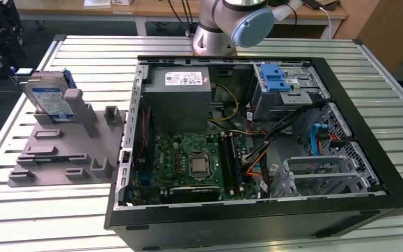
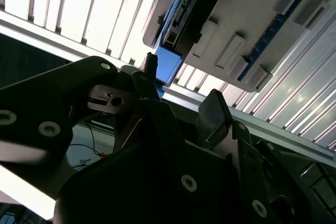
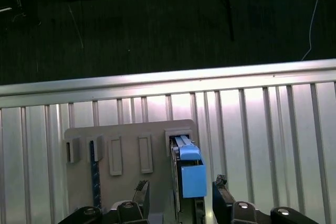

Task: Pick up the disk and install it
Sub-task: 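Pick up the disk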

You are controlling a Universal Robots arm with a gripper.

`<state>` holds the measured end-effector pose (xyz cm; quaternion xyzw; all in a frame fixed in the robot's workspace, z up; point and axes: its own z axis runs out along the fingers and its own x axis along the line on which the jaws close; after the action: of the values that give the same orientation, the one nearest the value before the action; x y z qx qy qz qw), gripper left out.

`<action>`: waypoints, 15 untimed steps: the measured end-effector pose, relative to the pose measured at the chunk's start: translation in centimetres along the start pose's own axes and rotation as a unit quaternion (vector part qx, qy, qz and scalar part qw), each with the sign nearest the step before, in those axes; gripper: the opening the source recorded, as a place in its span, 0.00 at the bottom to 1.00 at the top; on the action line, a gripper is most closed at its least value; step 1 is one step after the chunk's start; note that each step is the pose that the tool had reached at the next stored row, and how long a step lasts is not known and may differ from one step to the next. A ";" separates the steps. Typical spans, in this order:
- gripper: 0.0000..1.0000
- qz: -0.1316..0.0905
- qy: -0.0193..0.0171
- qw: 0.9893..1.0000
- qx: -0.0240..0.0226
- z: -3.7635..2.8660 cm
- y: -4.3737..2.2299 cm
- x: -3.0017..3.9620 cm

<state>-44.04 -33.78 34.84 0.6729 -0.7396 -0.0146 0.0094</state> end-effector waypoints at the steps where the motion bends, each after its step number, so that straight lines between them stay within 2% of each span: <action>1: 0.59 0.000 0.000 1.000 0.000 0.11 0.00 -0.01; 8: 0.59 0.000 0.000 1.000 0.001 0.75 -0.03 -0.03; 15: 0.59 0.000 0.000 1.000 0.002 0.98 -0.03 -0.06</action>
<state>-44.04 -33.71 33.86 0.6729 -0.7395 -0.0132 0.0079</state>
